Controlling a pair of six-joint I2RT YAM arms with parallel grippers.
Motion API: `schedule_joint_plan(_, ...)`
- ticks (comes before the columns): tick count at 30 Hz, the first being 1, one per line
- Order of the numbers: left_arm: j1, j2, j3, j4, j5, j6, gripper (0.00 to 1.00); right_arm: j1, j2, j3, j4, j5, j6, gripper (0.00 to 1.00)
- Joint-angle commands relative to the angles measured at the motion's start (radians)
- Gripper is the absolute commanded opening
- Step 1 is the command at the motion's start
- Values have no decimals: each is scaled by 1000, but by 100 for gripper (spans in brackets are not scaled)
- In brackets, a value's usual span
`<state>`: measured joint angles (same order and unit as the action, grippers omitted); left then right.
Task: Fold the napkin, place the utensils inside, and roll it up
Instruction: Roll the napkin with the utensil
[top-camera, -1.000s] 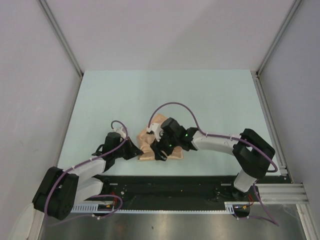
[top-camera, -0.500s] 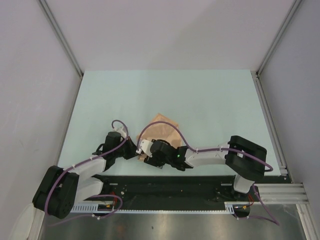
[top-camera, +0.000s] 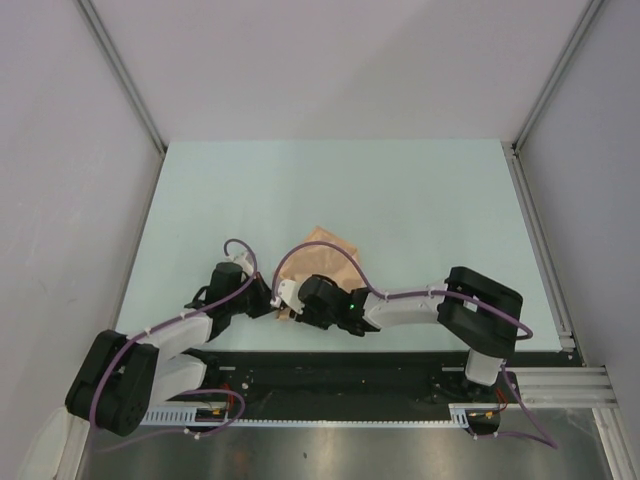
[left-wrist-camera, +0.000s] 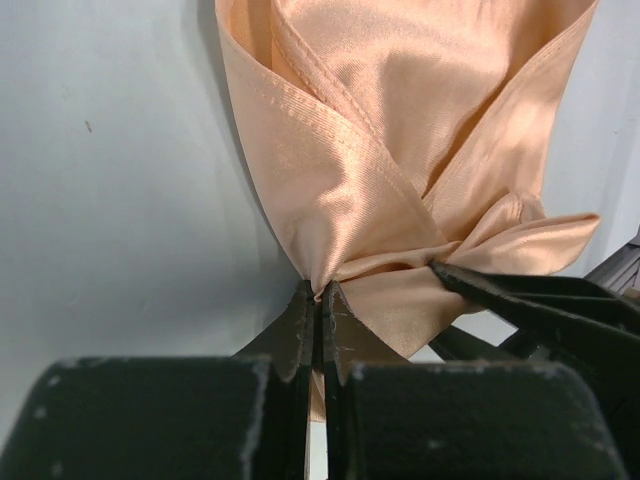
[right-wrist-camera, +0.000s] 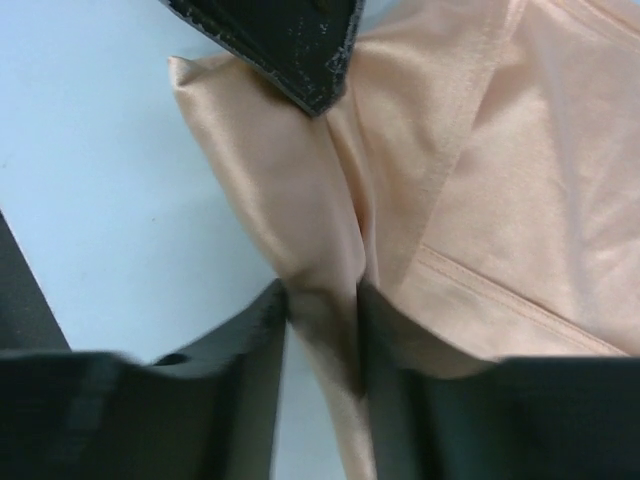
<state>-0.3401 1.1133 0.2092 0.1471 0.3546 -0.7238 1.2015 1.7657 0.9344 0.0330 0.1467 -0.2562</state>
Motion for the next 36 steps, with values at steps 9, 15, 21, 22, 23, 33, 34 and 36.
schedule_joint_plan(9,29,-120,41,-125,-111,53,47,-144,153,219,-346,-465,100,0)
schedule_joint_plan(15,32,-260,16,-254,-218,52,61,-244,205,279,-393,-680,159,0)
schedule_joint_plan(21,32,-326,-33,-203,-146,54,62,-335,288,354,-436,-895,209,0)
schedule_joint_plan(22,30,-322,-39,-187,-128,52,62,-344,311,362,-438,-961,224,0)
schedule_joint_plan(23,30,-322,-53,-155,-106,53,63,-367,325,369,-441,-984,233,0)
schedule_joint_plan(33,29,-340,-68,-52,-23,86,63,-471,460,468,-522,-1133,276,0)
schedule_joint_plan(34,29,-336,-67,-41,-17,89,63,-474,468,474,-530,-1132,276,0)
schedule_joint_plan(36,29,-319,-59,-20,-16,98,63,-485,489,484,-544,-1135,281,0)
